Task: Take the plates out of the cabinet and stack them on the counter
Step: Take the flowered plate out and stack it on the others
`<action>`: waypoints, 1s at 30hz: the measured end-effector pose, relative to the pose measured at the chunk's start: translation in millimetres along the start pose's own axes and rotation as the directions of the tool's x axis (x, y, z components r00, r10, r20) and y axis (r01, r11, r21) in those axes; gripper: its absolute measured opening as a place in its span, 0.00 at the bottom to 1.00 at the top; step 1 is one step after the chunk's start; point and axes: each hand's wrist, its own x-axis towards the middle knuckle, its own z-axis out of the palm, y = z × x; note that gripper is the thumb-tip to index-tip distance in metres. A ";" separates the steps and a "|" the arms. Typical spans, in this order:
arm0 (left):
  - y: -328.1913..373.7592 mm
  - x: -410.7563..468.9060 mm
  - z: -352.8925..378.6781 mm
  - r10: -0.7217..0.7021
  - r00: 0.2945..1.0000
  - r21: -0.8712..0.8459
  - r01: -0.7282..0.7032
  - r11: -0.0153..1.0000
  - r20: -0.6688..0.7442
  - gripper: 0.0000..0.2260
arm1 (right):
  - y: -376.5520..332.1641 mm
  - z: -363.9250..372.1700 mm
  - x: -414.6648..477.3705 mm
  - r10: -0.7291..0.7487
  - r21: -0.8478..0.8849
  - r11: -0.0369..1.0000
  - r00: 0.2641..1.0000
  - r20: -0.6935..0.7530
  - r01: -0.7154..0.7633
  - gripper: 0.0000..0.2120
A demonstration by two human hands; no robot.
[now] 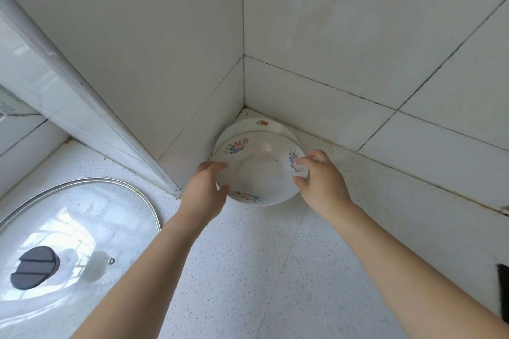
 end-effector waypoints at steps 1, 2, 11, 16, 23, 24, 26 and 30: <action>0.3 -0.8 0.3 -0.001 1.000 -0.001 0.001 1.000 -0.002 0.20 | -1.6 -1.2 -2.1 -0.039 -0.004 0.999 0.999 0.001 0.039 0.19; 0.7 -1.6 0.5 0.002 1.000 -0.004 -0.002 1.000 -0.002 0.20 | -3.6 -2.9 -4.1 -0.083 0.011 0.996 0.996 0.014 0.083 0.18; -9.6 -9.9 5.9 0.056 0.998 0.028 -0.055 0.998 -0.043 0.15 | -2.8 0.9 -17.5 -0.302 0.163 0.949 0.924 0.234 0.269 0.14; -7.1 -20.8 13.6 0.094 0.994 0.090 -0.089 0.992 -0.051 0.15 | 0.4 4.0 -14.5 -0.327 0.153 0.942 0.917 0.229 0.298 0.12; 1.1 -22.3 19.2 0.356 0.934 0.089 -0.358 0.929 0.037 0.11 | 1.3 6.6 -14.3 -0.332 0.170 0.938 0.925 0.187 0.302 0.12; 1.6 -21.5 19.4 0.378 0.923 0.086 -0.383 0.920 0.069 0.10 | 1.6 7.0 -14.1 -0.328 0.162 0.940 0.926 0.185 0.301 0.12; 1.3 -19.5 20.0 0.414 0.905 0.103 -0.423 0.900 0.101 0.09 | 1.8 8.6 -13.5 -0.322 0.149 0.943 0.930 0.177 0.298 0.12; -0.8 -14.1 21.7 0.425 0.901 0.145 -0.434 0.889 0.090 0.08 | 4.7 14.8 -10.3 -0.324 0.147 0.942 0.933 0.158 0.302 0.12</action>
